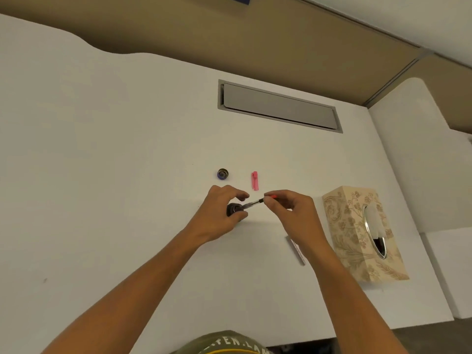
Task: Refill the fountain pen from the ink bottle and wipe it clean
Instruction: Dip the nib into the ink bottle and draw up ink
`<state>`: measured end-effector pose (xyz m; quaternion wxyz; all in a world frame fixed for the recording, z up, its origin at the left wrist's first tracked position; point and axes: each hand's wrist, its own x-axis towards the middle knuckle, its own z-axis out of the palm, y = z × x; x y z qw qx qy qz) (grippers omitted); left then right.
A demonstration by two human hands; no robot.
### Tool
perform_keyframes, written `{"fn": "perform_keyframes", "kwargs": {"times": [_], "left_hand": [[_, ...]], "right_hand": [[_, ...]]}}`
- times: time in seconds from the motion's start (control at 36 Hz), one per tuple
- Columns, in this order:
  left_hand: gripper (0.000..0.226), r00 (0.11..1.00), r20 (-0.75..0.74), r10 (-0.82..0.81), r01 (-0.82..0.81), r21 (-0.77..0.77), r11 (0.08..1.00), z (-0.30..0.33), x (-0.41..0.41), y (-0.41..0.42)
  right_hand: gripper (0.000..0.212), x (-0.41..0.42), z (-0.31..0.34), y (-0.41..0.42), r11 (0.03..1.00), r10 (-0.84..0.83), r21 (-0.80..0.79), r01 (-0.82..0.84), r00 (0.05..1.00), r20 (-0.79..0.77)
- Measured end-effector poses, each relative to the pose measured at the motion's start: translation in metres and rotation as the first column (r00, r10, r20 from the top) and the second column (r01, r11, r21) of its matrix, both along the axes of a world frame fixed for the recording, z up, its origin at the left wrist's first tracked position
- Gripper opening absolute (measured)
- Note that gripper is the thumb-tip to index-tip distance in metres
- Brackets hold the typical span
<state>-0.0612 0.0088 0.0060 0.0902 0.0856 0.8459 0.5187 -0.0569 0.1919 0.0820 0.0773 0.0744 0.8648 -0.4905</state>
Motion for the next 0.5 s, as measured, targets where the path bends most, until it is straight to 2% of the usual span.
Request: {"fn": "perform_keyframes", "kwargs": {"times": [0.22,0.5], "left_hand": [[0.026,0.996,-0.036,0.085,-0.087,-0.053,0.995,0.002,-0.001,0.011],[0.021,0.956,0.011,0.292,-0.292,0.078,0.953,-0.001,0.009,0.028]], "right_hand": [[0.011,-0.009,-0.006,-0.004,0.998,0.02,-0.055,-0.02,1.0,0.008],[0.011,-0.015,-0.015,-0.009,0.999,0.027,-0.031,-0.028,0.999,-0.038]]}}
